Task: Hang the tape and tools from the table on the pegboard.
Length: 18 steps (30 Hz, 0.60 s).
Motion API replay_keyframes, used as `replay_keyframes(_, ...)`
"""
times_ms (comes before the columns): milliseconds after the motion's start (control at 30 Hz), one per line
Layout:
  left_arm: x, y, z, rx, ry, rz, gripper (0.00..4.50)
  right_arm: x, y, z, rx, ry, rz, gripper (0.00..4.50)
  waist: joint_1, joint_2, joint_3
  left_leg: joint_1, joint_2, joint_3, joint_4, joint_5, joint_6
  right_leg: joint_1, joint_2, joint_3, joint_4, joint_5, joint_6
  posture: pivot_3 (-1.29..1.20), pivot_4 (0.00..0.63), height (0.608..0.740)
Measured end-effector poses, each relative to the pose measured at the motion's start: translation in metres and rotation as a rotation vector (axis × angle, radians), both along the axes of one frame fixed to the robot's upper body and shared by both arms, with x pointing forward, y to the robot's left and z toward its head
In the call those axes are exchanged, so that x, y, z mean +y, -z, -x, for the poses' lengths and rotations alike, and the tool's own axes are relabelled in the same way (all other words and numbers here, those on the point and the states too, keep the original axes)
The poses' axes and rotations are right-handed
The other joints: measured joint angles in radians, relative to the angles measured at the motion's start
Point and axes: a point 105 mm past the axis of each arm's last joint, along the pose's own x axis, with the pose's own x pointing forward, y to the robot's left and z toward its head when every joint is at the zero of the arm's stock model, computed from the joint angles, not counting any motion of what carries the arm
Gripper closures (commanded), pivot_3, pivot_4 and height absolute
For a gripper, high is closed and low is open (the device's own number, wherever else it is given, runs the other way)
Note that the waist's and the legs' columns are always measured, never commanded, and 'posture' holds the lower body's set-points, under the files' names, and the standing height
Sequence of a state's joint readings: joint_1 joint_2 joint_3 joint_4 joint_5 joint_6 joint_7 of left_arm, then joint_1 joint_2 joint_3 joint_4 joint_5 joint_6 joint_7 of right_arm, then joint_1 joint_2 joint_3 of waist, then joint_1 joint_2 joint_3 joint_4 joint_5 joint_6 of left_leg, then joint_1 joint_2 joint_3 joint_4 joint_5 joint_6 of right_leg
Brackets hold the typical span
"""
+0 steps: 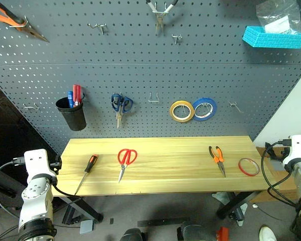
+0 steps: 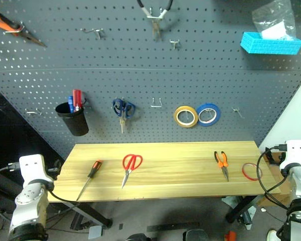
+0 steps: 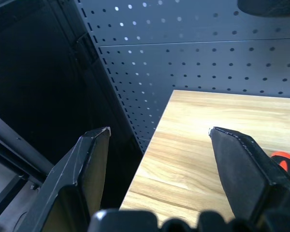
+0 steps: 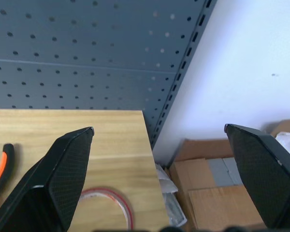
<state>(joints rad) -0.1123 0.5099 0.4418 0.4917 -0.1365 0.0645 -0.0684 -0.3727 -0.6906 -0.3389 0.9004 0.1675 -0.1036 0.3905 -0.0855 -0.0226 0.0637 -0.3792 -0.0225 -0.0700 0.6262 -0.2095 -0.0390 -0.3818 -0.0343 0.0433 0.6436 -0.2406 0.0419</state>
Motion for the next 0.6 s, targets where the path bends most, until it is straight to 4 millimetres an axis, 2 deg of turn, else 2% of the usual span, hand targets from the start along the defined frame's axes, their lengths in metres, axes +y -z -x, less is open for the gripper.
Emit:
replay_keyframes(367,-0.001,-0.006,0.006,-0.002,-0.005,-0.026,1.0,0.006,0.002,-0.001,0.014,-0.034,-0.001,0.0,0.0,0.0,0.0,0.0,0.0,0.0,0.0,0.0,0.0,0.0,0.0,0.0,0.0,0.0,0.0,-0.03,0.006,0.74)
replay_keyframes(533,-0.028,-0.019,-0.001,-0.065,0.072,0.015,1.0,0.035,0.015,0.002,0.078,-0.174,-0.01,0.0,0.004,-0.001,0.002,0.0,0.001,-0.001,0.0,0.0,0.0,0.001,0.0,0.0,0.0,0.0,0.0,-0.05,0.057,0.74)
replay_keyframes(600,-0.049,-0.023,-0.008,-0.063,0.144,0.023,1.0,0.052,0.022,0.009,0.12,-0.236,-0.033,0.0,0.005,0.0,0.01,0.0,0.002,-0.001,0.001,0.0,0.0,0.001,-0.001,0.0,0.0,0.0,0.0,-0.06,0.081,0.74)
